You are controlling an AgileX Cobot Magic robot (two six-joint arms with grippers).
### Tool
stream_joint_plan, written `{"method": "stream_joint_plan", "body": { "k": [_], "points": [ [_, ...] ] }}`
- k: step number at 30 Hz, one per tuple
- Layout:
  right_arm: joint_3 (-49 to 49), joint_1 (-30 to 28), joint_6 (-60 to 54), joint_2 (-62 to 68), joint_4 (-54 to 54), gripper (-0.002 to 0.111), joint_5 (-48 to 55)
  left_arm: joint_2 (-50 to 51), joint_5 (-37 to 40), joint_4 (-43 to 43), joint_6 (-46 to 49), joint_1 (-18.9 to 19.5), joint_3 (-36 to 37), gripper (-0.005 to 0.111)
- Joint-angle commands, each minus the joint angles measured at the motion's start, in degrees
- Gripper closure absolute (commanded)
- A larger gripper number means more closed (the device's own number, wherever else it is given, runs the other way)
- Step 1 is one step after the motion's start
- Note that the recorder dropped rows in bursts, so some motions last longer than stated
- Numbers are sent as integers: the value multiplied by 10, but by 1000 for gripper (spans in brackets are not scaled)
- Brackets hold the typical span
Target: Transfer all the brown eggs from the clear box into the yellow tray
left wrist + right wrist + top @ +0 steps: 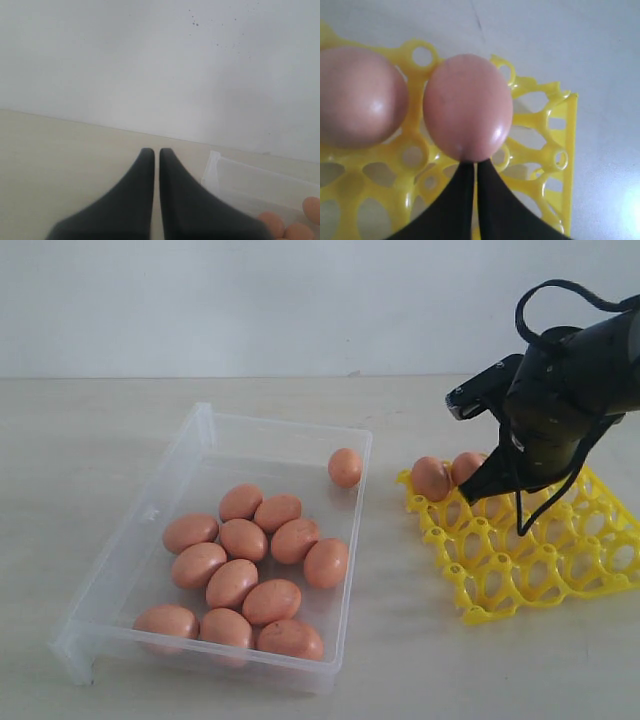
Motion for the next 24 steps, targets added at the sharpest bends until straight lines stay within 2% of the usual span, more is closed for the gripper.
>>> {"method": "stream_joint_plan", "body": {
  "k": [1,6,14,17,20,22,24],
  "points": [
    [1,0,7,-26,-14,108,-10,2,-1,0,-1,-2,-2,103],
    [1,0,27,-64,-15,108,-36,2,-1,0,-1,-2,-2,103],
    [1,0,26,-71,-19,108,11,2,-1,0,-1,-2,-2,103],
    [1,1,21,-72,1,108,-20,2,-1,0,-1,-2,-2,103],
    [1,18,-45,-73,77,108,-106,2,-1,0,-1,-2,-2,103],
    [1,44,-126,-73,156,108,-151,2,-1,0,-1,-2,-2,103],
    [-1,82,-170,-73,174,108,-169,2,-1,0,-1,-2,-2,103]
  ]
}}
